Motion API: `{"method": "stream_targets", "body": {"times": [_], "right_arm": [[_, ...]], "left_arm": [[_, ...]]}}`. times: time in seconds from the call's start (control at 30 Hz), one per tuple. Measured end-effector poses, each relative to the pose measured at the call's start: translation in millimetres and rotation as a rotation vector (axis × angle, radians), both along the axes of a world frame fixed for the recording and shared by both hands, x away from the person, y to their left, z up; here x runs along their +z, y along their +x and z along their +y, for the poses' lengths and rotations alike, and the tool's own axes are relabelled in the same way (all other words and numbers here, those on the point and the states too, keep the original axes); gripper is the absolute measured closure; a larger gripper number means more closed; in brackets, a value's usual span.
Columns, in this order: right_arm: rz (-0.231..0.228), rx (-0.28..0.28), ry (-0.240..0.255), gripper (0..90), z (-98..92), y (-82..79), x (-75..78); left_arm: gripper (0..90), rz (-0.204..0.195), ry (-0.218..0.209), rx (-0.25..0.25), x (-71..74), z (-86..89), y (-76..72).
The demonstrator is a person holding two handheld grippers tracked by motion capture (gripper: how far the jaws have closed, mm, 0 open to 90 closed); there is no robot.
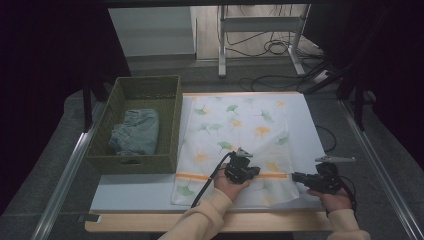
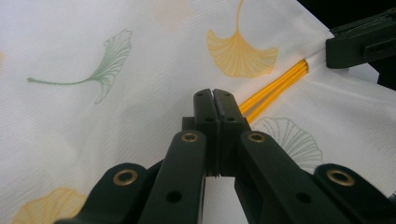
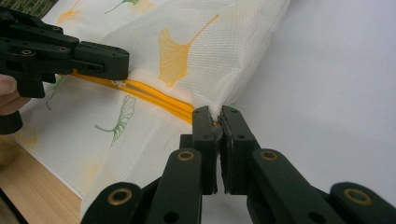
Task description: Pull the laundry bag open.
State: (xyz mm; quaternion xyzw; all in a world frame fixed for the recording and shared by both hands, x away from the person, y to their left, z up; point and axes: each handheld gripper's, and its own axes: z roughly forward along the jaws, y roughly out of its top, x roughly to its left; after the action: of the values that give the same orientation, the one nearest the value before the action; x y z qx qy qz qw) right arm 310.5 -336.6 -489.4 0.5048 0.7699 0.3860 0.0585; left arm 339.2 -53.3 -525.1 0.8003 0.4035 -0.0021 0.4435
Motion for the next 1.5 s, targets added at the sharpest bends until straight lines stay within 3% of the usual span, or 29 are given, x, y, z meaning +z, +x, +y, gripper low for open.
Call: {"method": "stream_targets", "body": {"times": [1.5], "right_arm": [[-0.009,-0.003,-0.008,85.5,0.6,-0.1,-0.1]], "left_arm": [[90.0,-0.003,0.021,0.041,-8.1,23.4,-4.1]]}}
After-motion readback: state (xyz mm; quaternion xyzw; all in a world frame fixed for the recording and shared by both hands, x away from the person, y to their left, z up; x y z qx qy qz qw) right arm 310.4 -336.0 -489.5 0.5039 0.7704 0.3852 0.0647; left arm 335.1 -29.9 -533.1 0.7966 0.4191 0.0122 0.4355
